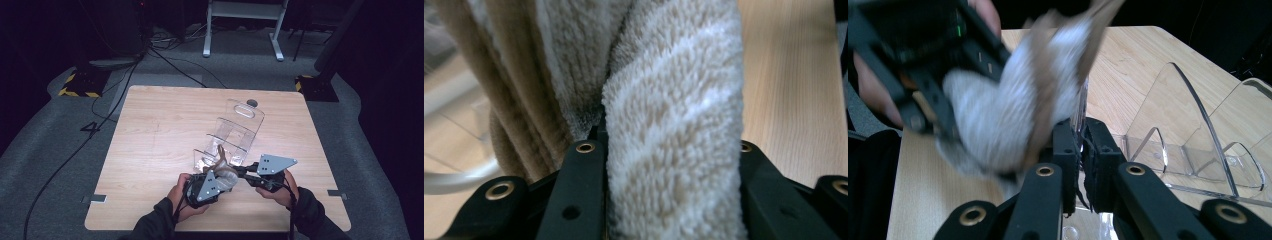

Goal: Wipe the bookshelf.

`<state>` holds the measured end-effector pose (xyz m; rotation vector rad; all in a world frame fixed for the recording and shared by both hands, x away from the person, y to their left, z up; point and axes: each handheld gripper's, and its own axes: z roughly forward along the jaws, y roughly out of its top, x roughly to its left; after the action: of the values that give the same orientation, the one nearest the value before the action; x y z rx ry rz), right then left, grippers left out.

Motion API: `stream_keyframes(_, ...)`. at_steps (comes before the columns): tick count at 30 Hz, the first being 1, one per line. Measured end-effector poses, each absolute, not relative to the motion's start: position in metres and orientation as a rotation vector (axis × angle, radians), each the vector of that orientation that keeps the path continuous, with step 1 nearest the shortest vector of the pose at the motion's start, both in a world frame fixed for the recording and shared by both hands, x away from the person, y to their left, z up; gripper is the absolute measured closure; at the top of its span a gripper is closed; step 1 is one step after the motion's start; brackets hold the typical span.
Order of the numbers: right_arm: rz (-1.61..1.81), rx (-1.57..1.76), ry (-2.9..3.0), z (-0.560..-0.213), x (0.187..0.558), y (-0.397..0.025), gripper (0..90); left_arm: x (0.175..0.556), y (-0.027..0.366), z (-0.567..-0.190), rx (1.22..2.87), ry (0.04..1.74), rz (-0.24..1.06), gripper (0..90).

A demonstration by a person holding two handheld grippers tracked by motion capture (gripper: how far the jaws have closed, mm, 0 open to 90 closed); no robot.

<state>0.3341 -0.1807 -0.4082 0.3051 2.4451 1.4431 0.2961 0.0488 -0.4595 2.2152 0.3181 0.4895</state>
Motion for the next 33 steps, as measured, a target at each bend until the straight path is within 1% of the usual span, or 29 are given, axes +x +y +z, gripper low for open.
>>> stream_keyframes(1, 1.442, 0.302, 2.446, -0.408, 0.334, -0.180, 85.1, 0.296, 0.046, -0.467, 2.260, 0.295, 0.508, 67.7)
stream_keyframes(3, 1.440, 0.302, 2.444, -0.408, 0.334, -0.180, 85.1, 0.299, 0.047, -0.476, 2.260, 0.311, 0.483, 67.8)
stream_keyframes(8, 1.442, 0.308, 2.443, -0.408, 0.334, -0.181, 85.1, 0.306, 0.058, -0.478, 2.281, 0.334, 0.494, 68.2)
stream_keyframes(16, 1.441, 0.311, 2.447, -0.408, 0.334, -0.182, 85.2, 0.323, 0.092, -0.482, 2.317, 0.490, 0.535, 68.3)
stream_keyframes(23, 1.449, 0.323, 2.444, -0.408, 0.334, -0.183, 84.8, 0.332, 0.115, -0.471, 2.257, 0.615, 0.594, 68.2)
stream_keyframes(27, 1.450, 0.324, 2.444, -0.408, 0.335, -0.183, 84.7, 0.332, 0.130, -0.456, 2.165, 0.659, 0.621, 68.1)
stream_keyframes(33, 1.452, 0.325, 2.444, -0.408, 0.335, -0.182, 84.6, 0.326, 0.126, -0.440, 2.091, 0.635, 0.632, 68.0)
